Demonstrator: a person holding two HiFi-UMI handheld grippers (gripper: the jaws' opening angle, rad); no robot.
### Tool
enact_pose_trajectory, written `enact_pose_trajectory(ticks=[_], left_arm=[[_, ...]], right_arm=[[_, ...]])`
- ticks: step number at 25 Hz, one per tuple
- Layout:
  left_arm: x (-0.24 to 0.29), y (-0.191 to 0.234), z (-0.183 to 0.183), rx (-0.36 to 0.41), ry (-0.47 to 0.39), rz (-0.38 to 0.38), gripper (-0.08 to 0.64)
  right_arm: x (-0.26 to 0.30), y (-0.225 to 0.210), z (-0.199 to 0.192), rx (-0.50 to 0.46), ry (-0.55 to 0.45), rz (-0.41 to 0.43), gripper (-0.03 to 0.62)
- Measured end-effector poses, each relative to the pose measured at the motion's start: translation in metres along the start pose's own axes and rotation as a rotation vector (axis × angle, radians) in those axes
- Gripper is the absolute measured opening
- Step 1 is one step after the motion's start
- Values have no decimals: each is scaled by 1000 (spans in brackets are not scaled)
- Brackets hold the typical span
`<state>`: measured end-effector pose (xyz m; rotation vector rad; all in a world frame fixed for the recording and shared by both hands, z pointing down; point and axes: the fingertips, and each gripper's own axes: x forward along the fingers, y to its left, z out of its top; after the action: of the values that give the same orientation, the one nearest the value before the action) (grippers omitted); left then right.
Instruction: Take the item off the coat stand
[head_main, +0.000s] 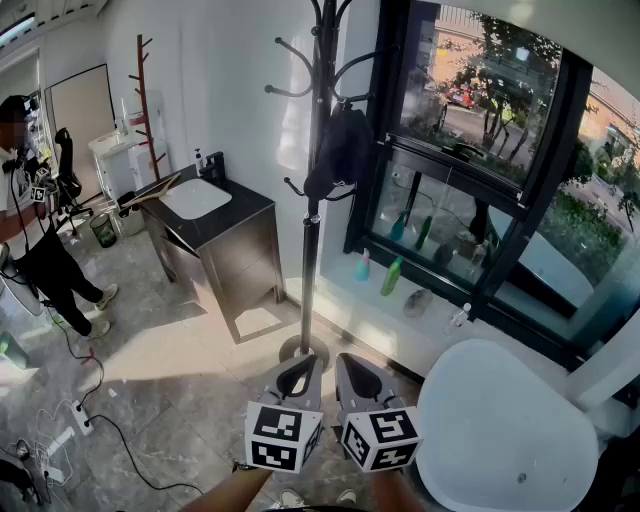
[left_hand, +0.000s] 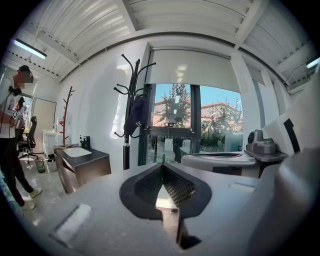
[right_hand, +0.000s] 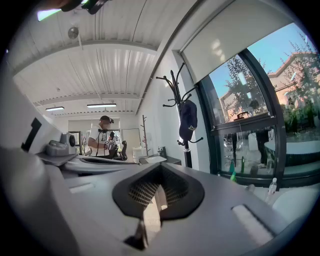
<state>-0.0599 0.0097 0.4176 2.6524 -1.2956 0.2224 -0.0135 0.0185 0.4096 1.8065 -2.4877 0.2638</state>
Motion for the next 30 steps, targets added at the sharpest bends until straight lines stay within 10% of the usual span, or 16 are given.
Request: enact_pose_trajectory(ticks=[30], left_arm=[[141,57,31,29,-10,33,2]], right_arm=[[125,-82,22,-39,-22,43,6]])
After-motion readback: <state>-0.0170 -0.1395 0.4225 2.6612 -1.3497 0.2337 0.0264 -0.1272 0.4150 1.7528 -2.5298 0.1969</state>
